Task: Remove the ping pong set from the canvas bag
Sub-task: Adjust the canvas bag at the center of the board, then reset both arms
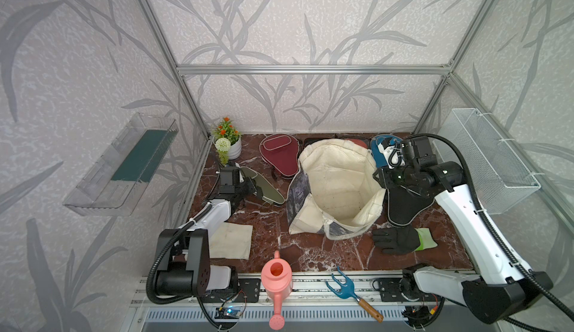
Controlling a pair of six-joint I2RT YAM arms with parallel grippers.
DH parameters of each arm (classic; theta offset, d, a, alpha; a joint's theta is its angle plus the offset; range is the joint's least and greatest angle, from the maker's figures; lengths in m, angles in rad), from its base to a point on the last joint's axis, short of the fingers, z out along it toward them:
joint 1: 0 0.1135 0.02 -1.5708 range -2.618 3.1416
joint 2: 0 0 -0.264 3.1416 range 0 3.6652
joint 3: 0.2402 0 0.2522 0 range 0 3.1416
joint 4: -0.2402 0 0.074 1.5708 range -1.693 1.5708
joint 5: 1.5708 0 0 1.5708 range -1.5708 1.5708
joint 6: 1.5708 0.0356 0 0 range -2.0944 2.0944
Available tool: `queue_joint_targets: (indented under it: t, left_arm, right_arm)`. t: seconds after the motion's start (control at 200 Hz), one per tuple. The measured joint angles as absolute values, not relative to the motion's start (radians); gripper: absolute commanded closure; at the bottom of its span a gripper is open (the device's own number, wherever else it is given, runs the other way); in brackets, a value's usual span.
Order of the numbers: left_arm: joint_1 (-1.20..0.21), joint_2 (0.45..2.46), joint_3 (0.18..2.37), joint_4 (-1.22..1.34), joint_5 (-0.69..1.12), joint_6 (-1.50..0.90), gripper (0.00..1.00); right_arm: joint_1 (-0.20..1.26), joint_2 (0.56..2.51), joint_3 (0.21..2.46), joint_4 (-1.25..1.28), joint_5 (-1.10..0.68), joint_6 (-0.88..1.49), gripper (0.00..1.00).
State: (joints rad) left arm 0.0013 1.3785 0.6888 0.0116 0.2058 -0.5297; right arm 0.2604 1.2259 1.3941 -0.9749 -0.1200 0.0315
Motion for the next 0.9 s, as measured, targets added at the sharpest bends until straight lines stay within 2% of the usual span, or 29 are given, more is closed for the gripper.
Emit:
queue_joint_targets:
  t: [0.075,0.195,0.285,0.39,0.53,0.74,0.9]
  left_arm:
    - [0.001,1.398,0.709,-0.037,0.186,-0.524,0.53]
    - [0.001,1.419,0.733,-0.105,0.163,-0.526,0.35]
    - [0.001,1.419,0.747,-0.160,0.144,-0.521,0.22]
    - [0.001,1.411,0.768,-0.222,0.119,-0.516,0.15]
    - [0.001,1.360,0.800,-0.293,0.089,-0.491,0.11]
    - [-0.002,1.232,0.831,-0.351,0.057,-0.420,0.08]
    - [-0.031,1.095,0.796,-0.321,-0.002,-0.387,0.06]
  right_arm:
    - [0.260,1.224,1.399,-0.979,-0.119,0.030,0.33]
    - [0.258,1.224,1.433,-0.994,-0.122,0.020,0.00]
    - [0.253,1.221,1.470,-0.999,-0.131,0.014,0.01]
    - [0.244,1.214,1.517,-1.000,-0.140,0.009,0.01]
    - [0.194,1.199,1.566,-0.998,-0.150,0.005,0.01]
    - [0.016,1.203,1.584,-0.961,-0.157,0.004,0.01]
    - [-0.020,1.186,1.470,-0.826,-0.147,0.009,0.01]
